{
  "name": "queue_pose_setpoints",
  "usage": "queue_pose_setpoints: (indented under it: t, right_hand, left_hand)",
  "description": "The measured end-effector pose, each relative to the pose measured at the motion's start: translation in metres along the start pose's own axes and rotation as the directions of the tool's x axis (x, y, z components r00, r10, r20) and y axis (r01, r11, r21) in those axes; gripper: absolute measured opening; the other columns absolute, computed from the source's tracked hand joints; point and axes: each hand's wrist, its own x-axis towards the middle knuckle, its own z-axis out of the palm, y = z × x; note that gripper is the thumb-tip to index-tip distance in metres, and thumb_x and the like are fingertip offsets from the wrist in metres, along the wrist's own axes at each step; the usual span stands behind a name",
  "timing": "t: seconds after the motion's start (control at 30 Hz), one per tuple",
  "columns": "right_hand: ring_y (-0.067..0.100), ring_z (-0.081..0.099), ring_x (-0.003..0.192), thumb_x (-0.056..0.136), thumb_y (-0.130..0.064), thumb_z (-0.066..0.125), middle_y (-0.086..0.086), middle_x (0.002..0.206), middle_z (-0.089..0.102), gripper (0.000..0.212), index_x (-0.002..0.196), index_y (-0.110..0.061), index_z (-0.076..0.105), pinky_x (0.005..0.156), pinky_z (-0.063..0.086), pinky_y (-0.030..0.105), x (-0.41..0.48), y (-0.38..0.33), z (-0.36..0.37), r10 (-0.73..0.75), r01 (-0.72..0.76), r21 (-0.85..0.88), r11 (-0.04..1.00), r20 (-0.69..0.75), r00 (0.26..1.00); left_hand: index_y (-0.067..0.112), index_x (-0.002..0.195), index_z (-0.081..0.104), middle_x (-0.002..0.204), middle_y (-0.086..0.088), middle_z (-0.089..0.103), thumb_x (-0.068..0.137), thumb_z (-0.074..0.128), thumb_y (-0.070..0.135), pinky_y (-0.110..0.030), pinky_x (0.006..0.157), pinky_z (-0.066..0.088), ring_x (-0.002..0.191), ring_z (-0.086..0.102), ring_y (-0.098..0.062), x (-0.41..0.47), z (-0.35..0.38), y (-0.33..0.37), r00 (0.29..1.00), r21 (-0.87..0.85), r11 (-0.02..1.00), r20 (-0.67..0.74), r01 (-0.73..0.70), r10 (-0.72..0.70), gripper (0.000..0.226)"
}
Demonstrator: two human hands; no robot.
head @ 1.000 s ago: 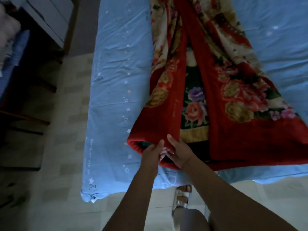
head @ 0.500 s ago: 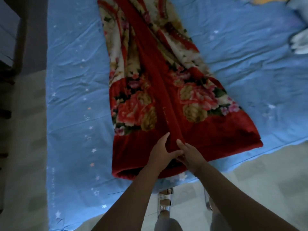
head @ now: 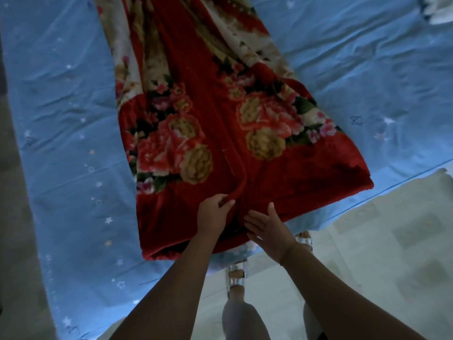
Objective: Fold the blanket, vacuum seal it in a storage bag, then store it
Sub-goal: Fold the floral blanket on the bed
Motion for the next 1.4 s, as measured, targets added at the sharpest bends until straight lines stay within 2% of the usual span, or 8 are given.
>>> queue_pose_setpoints:
  t: [0.17,0.5,0.63,0.8,0.97,1.17,1.3,1.4]
  right_hand:
    - [0.028,0.052,0.118,0.087,-0.057,0.048,0.014,0.127,0.057,0.068,0.126,-0.001,0.051,0.105,0.039,0.045,0.006,0.016,-0.024,0.0,0.0,0.002,1.0,-0.214,0.977]
    - [0.02,0.061,0.1,0.086,-0.025,0.066,0.008,0.122,0.062,0.033,0.115,-0.013,0.056,0.086,0.049,0.038,0.024,-0.031,0.003,-0.14,0.176,0.15,0.973,-0.227,0.964]
    - [0.024,0.06,0.115,0.062,-0.038,0.084,0.007,0.125,0.064,0.066,0.119,-0.015,0.061,0.092,0.054,0.039,-0.006,-0.079,-0.008,-0.296,0.316,0.25,0.915,-0.117,0.948]
    - [0.025,0.064,0.109,0.058,-0.035,0.085,0.014,0.116,0.068,0.053,0.103,-0.01,0.073,0.086,0.056,0.037,-0.056,-0.166,-0.035,-0.512,0.512,0.24,0.825,-0.069,0.857]
    - [0.029,0.057,0.119,0.051,-0.044,0.091,0.021,0.127,0.059,0.099,0.129,0.004,0.053,0.094,0.052,0.041,-0.098,-0.268,-0.077,-0.62,0.62,0.16,0.768,-0.057,0.783]
    - [0.029,0.047,0.131,0.061,-0.045,0.087,0.021,0.141,0.046,0.102,0.139,0.003,0.041,0.107,0.04,0.044,-0.129,-0.378,-0.134,-0.726,0.715,0.182,0.675,-0.006,0.688]
    - [0.027,0.052,0.126,0.063,-0.045,0.084,0.017,0.135,0.054,0.092,0.135,-0.001,0.048,0.102,0.046,0.041,-0.112,-0.392,-0.152,-0.65,0.65,0.151,0.745,-0.06,0.758]
    - [0.016,0.064,0.104,0.074,-0.047,0.067,0.0,0.111,0.068,0.052,0.118,-0.018,0.062,0.078,0.057,0.027,-0.087,-0.372,-0.152,-0.55,0.555,0.08,0.828,-0.083,0.831]
  left_hand:
    - [0.013,0.105,0.073,0.096,-0.002,0.074,0.089,0.067,0.028,-0.034,0.082,0.051,0.091,0.066,-0.02,0.001,0.001,-0.006,1.0,0.007,1.0,-0.001,-0.021,0.021,0.023]
    - [0.017,0.098,0.074,0.091,0.004,0.074,0.088,0.069,0.029,-0.032,0.082,0.051,0.087,0.067,-0.014,-0.007,0.005,0.003,1.0,-0.026,0.999,0.02,-0.024,0.024,0.017]
    - [0.016,0.095,0.073,0.086,0.004,0.073,0.088,0.069,0.029,-0.032,0.079,0.052,0.083,0.067,-0.014,-0.007,0.012,0.027,0.996,-0.01,0.998,0.069,-0.064,0.064,0.015]
    - [0.017,0.089,0.072,0.076,0.005,0.071,0.088,0.068,0.031,-0.034,0.074,0.053,0.076,0.067,-0.015,-0.002,0.03,0.084,0.987,0.024,0.993,0.122,-0.112,0.109,0.015]
    - [0.022,0.075,0.065,0.066,0.011,0.062,0.089,0.066,0.034,-0.027,0.066,0.045,0.071,0.062,-0.011,0.002,0.069,0.17,0.969,0.05,0.978,0.158,-0.2,0.19,0.018]
    - [0.016,0.08,0.067,0.075,0.004,0.067,0.088,0.066,0.036,-0.028,0.068,0.042,0.077,0.063,-0.014,0.018,0.135,0.266,0.954,0.052,0.961,0.144,-0.272,0.262,0.022]
    - [0.015,0.087,0.069,0.086,0.0,0.072,0.088,0.066,0.035,-0.032,0.075,0.047,0.085,0.065,-0.016,0.036,0.162,0.273,0.956,0.086,0.964,0.176,-0.252,0.234,0.02]
    - [0.014,0.111,0.07,0.109,-0.001,0.071,0.09,0.067,0.033,-0.029,0.091,0.048,0.104,0.064,-0.016,0.039,0.165,0.249,0.949,0.014,0.993,0.298,-0.118,0.108,0.029]
